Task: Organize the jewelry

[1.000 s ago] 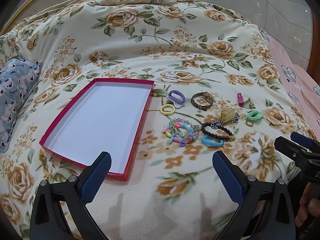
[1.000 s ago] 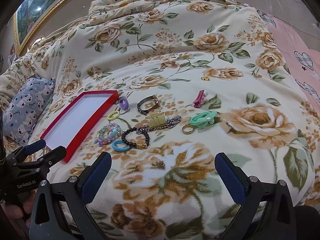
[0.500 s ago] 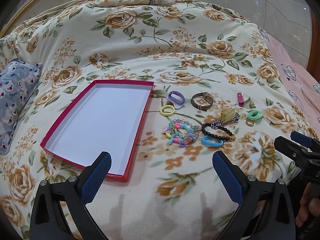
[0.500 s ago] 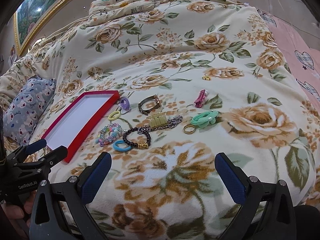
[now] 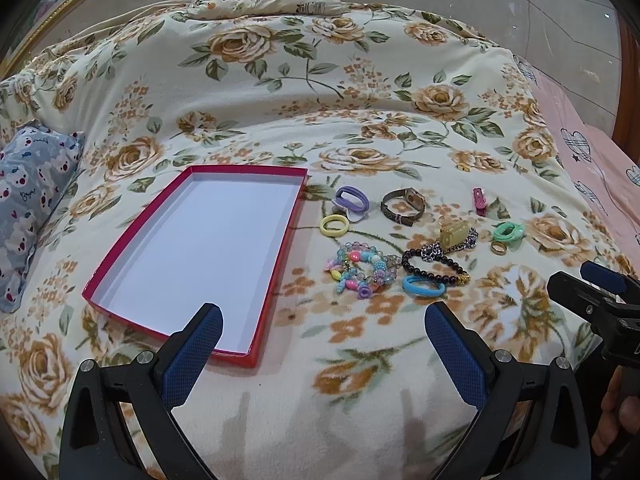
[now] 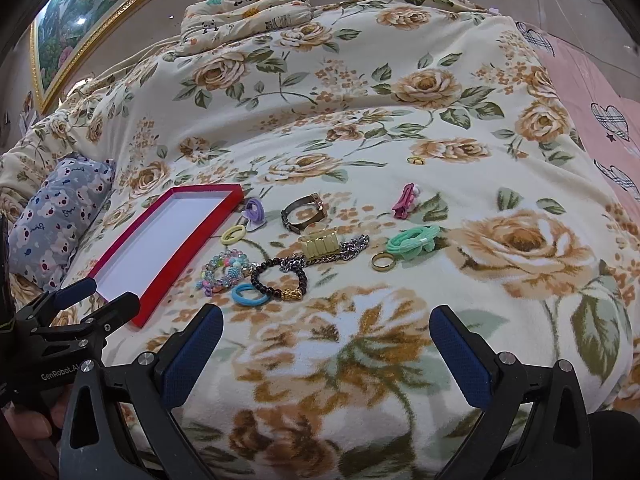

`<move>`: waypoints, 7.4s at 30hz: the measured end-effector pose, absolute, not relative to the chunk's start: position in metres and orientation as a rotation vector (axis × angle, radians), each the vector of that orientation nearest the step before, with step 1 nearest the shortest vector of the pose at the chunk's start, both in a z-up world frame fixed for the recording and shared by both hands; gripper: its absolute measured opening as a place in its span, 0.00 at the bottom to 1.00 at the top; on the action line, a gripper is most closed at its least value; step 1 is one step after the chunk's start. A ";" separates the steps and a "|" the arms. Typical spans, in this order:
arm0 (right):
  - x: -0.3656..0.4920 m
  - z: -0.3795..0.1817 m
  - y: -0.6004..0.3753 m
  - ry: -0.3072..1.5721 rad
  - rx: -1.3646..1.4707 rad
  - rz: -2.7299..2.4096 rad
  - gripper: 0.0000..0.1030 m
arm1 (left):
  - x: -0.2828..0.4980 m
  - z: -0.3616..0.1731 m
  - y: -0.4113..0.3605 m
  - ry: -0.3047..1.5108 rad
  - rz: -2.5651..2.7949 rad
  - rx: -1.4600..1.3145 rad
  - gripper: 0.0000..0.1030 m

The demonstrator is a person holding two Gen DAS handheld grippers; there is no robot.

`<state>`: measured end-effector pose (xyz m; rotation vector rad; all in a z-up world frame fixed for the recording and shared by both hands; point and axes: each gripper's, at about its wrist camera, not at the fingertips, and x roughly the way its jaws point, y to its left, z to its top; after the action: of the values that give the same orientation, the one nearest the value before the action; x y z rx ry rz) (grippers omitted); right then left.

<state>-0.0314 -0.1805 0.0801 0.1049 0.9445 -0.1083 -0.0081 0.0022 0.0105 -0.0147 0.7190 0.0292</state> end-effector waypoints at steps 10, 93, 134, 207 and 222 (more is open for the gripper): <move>-0.031 0.080 -0.181 0.941 0.114 -0.102 1.00 | -0.009 0.010 0.001 0.719 0.029 -0.014 0.99; 0.056 0.054 -0.175 1.047 0.137 -0.005 0.22 | 0.082 0.027 0.048 0.821 -0.208 -0.130 0.06; 0.175 -0.051 0.019 1.228 0.045 0.417 0.22 | 0.146 -0.025 0.208 0.881 0.113 -0.321 0.06; 0.093 0.057 -0.217 1.035 0.201 -0.055 0.47 | 0.140 0.024 0.059 0.906 -0.051 -0.155 0.54; 0.139 0.020 -0.211 1.115 0.171 0.029 0.46 | 0.206 -0.005 0.025 0.965 -0.114 -0.115 0.54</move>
<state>0.1393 -0.2113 0.0200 0.1714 1.1154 0.0291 0.2060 0.0253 -0.0048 -0.1149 0.9654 -0.1144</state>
